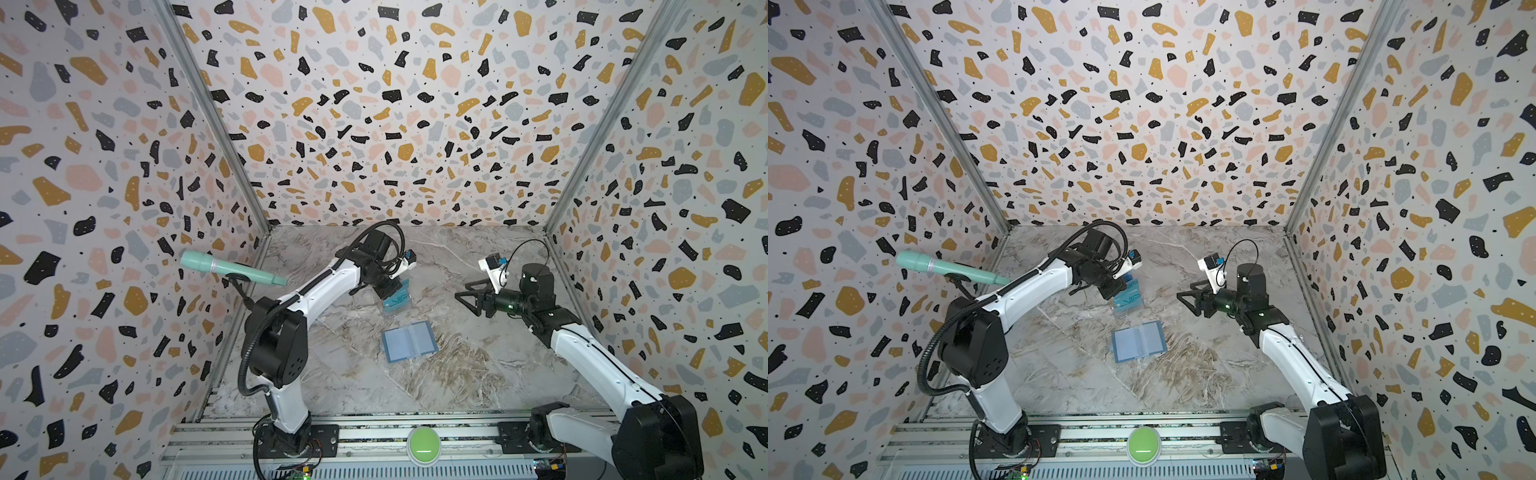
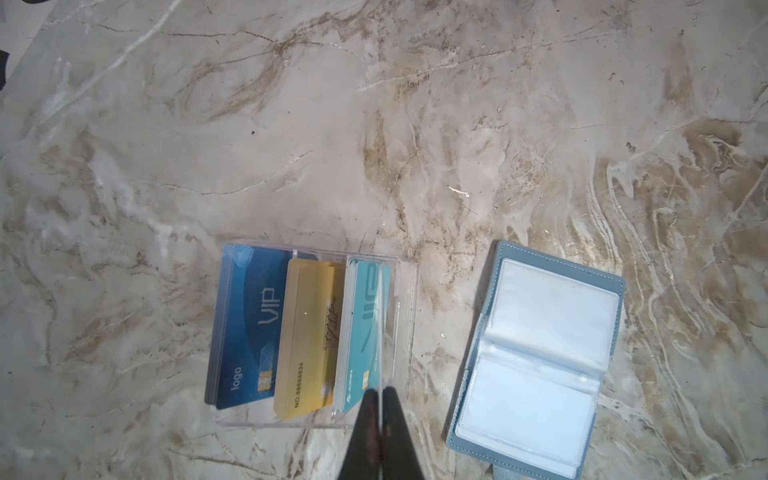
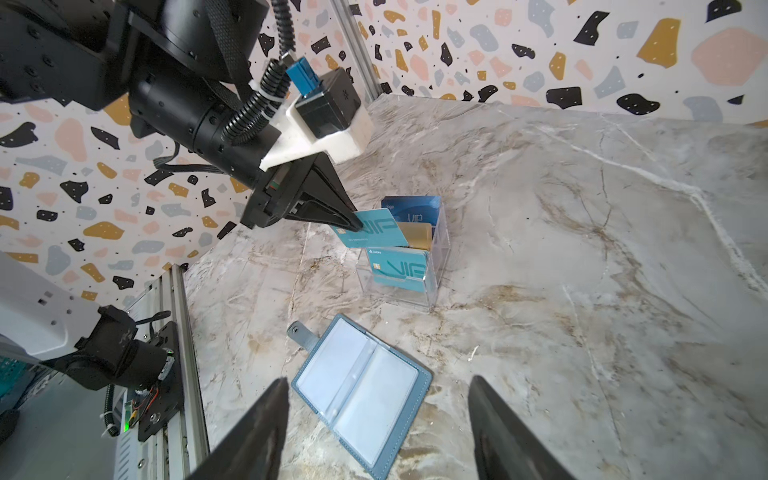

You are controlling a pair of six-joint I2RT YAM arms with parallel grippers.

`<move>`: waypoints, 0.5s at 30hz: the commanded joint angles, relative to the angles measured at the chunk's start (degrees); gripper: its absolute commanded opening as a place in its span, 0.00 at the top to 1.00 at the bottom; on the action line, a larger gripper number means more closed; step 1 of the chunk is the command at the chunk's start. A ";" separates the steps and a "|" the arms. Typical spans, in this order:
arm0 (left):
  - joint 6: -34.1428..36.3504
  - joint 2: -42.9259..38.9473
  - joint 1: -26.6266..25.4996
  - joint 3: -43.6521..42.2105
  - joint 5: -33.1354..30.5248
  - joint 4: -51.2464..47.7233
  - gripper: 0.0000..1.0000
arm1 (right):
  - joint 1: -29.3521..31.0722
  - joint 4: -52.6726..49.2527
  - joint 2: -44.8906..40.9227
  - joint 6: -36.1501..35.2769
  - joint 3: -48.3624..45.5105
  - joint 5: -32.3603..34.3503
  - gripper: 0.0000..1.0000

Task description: Take the credit cards out of the card holder

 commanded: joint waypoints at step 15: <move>9.14 6.38 2.85 2.64 5.96 -3.34 1.00 | -0.91 2.31 -4.15 1.70 -1.32 0.47 0.31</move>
